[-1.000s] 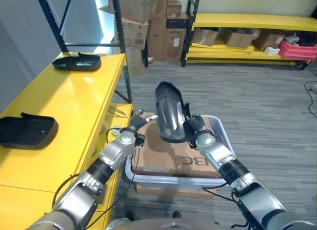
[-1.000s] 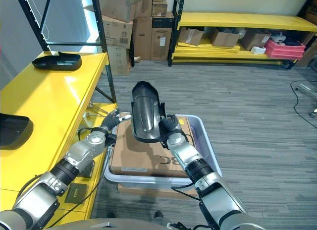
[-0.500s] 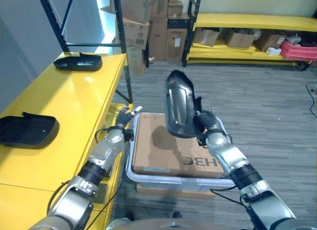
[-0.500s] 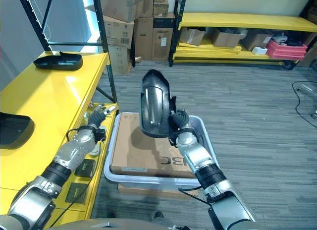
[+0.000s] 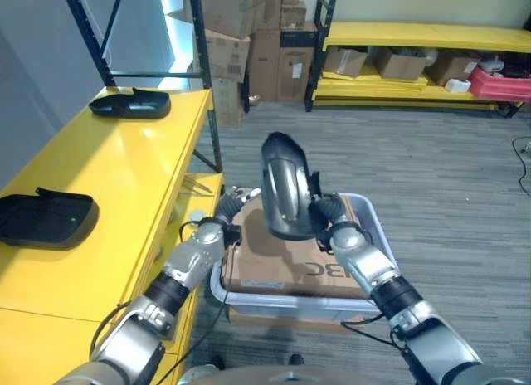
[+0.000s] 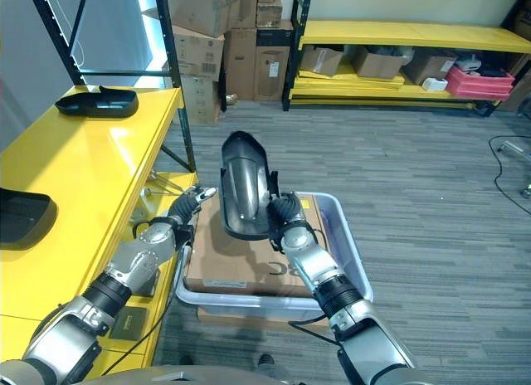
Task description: Move parts from the plastic box to the shelf.
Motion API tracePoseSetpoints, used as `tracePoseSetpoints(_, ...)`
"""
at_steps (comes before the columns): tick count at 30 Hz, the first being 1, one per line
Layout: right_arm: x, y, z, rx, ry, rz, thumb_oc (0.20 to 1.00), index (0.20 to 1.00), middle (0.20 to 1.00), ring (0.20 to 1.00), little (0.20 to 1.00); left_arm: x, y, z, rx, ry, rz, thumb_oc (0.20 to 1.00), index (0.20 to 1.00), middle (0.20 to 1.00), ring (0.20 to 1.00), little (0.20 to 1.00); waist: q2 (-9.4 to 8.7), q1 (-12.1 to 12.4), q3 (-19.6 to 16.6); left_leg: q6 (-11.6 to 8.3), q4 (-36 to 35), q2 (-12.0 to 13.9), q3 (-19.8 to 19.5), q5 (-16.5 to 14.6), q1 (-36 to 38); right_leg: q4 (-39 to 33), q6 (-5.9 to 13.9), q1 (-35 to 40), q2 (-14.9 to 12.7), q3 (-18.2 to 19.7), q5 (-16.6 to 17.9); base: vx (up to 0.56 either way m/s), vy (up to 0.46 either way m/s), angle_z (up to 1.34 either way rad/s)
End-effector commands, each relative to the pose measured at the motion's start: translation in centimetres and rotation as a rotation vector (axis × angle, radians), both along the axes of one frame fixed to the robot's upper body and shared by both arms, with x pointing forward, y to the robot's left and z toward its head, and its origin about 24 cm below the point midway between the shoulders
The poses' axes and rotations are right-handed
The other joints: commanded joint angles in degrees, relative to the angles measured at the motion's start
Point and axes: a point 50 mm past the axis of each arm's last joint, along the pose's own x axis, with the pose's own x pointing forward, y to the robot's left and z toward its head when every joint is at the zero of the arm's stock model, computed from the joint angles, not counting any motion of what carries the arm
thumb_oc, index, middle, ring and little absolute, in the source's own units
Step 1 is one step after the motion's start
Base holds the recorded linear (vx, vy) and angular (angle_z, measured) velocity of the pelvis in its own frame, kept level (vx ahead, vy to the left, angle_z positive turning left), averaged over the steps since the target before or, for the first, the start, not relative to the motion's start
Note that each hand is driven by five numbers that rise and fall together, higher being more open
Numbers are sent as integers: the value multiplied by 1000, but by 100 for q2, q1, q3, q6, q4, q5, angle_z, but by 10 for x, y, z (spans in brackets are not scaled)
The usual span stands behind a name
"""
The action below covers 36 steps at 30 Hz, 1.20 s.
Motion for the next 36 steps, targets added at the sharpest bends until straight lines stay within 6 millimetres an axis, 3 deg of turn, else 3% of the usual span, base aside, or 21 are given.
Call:
tracePoseSetpoints(1,32,18,55,-12,-209,55,200,200,200,200,200,16,-35,31,-25,-113,-134,1000,1000,1000,1000,1000,-14,131,-239,17,175,-19,-186,-468,-11,-1,388,-163,-197,-308,23,0,0,0)
tracePoseSetpoints(9,33,23,52,-14,-197,57,200,200,200,200,200,10,-52,38,-24,-130,-250,1000,1000,1000,1000,1000,1,118,-243,26,157,-29,-164,-469,6,0,385,-172,-184,-279,31,0,0,0)
tracePoseSetpoints(13,36,27,52,-15,-188,60,200,200,200,200,200,8,-59,33,56,-125,-313,1000,1000,1000,1000,1000,-5,103,-267,29,142,-32,-152,-472,21,7,392,-183,-176,-249,29,0,0,0)
tracePoseSetpoints(24,41,32,50,-67,-176,83,200,200,200,200,200,5,-65,28,183,-121,-427,1000,1000,1000,1000,1000,7,118,-315,25,135,-39,-144,-476,30,-1,406,-180,-173,-232,25,0,0,0)
tracePoseSetpoints(31,41,41,45,-101,-154,124,200,200,200,200,200,0,-70,24,173,-99,-472,1000,1000,1000,1000,1000,23,148,-345,34,131,-56,-165,-482,29,-1,420,-180,-189,-239,31,5,1,0)
tracePoseSetpoints(32,40,44,45,-104,-149,139,200,200,200,200,200,0,-71,24,168,-105,-466,391,391,391,391,391,25,151,-340,39,137,-58,-170,-484,30,7,415,-181,-188,-236,30,0,0,0)
tracePoseSetpoints(33,40,45,44,-107,-147,146,200,200,200,200,200,0,-70,24,166,-111,-464,391,391,391,391,391,25,151,-337,38,137,-58,-171,-482,29,7,415,-181,-188,-235,30,0,0,0)
tracePoseSetpoints(34,39,47,43,-108,-145,152,200,200,200,200,200,0,-70,24,165,-114,-463,200,200,200,200,200,26,152,-337,37,142,-58,-172,-486,29,8,416,-181,-189,-229,28,0,0,0)
tracePoseSetpoints(36,38,50,43,-110,-141,165,200,200,200,200,200,0,-70,24,162,-115,-451,200,200,200,200,200,26,153,-335,38,150,-60,-181,-488,24,10,413,-180,-190,-225,24,0,0,0)
